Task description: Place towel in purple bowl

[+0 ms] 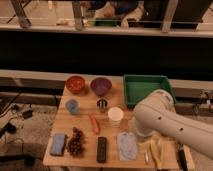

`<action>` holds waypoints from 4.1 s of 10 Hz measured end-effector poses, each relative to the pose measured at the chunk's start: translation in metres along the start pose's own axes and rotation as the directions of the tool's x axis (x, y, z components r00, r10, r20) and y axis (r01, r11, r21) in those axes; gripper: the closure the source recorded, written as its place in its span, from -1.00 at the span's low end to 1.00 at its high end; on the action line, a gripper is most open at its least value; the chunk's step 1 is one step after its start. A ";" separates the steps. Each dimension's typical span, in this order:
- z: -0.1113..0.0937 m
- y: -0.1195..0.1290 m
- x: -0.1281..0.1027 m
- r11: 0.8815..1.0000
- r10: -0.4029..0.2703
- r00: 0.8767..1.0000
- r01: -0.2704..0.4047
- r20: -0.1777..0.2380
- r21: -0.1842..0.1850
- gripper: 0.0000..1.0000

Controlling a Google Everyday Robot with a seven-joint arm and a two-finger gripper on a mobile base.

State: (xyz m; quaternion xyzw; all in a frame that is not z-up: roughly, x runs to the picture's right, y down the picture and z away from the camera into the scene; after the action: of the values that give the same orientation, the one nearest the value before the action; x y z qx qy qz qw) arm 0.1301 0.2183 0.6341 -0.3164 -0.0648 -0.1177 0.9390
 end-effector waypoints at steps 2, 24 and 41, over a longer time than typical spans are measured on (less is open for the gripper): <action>0.012 0.006 -0.017 0.999 -0.041 0.999 0.041 0.010 -0.010 -0.60; 0.155 -0.015 -0.016 0.992 -0.066 0.997 0.062 -0.027 -0.113 -0.60; 0.106 -0.037 -0.007 0.995 0.011 0.993 0.000 0.114 -0.098 1.00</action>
State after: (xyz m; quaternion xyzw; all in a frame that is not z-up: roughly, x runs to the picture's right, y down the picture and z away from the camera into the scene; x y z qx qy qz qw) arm 0.1089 0.2559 0.7378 -0.3684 -0.1118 -0.0999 0.9175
